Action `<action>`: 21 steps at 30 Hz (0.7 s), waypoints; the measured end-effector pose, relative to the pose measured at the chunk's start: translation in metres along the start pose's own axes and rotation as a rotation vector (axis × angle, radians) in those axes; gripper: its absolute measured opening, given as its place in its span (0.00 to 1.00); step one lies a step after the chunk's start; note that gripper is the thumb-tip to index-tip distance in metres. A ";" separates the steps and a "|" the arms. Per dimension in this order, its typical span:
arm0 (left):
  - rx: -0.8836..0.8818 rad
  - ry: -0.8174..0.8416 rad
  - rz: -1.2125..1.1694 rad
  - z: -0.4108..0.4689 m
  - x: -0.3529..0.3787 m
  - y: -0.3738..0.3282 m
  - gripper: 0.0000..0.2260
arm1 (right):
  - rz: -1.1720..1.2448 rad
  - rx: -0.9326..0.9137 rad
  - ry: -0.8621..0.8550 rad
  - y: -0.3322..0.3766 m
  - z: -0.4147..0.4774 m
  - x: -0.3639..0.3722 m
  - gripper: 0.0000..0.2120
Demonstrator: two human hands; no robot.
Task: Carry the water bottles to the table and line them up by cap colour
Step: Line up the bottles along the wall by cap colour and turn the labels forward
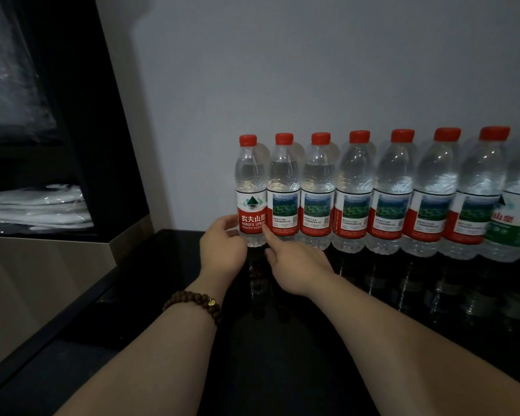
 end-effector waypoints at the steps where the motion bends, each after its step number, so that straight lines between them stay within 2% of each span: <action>1: -0.006 0.012 -0.017 0.000 0.001 0.001 0.23 | -0.014 0.000 0.003 0.000 0.001 0.001 0.29; 6: 0.011 0.170 -0.086 0.000 0.014 0.002 0.31 | -0.031 0.006 0.021 0.001 0.002 0.004 0.29; 11: 0.005 0.137 -0.088 0.000 0.013 0.003 0.29 | 0.046 0.012 -0.012 0.001 -0.003 -0.002 0.27; 14: 0.073 -0.039 0.138 0.000 -0.004 -0.009 0.23 | 0.253 0.026 -0.233 -0.003 -0.014 -0.027 0.21; 16: 0.199 -0.126 0.274 -0.003 -0.011 -0.026 0.18 | 0.355 0.116 -0.384 -0.013 -0.021 -0.042 0.14; 18: 0.308 -0.081 0.264 -0.007 -0.002 -0.040 0.15 | 0.464 0.244 -0.429 -0.028 -0.022 -0.047 0.12; 21: 0.352 0.103 0.253 -0.014 0.021 -0.046 0.17 | 0.590 0.365 -0.443 -0.043 -0.021 -0.049 0.12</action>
Point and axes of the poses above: each hand's wrist, its own z-axis towards the middle knuckle, its own x-axis out of the palm, y = z × x, the point moved 8 cm from there along z, towards the middle knuckle, and after that the axes turned 12 degrees about x, right-handed, at the moved point
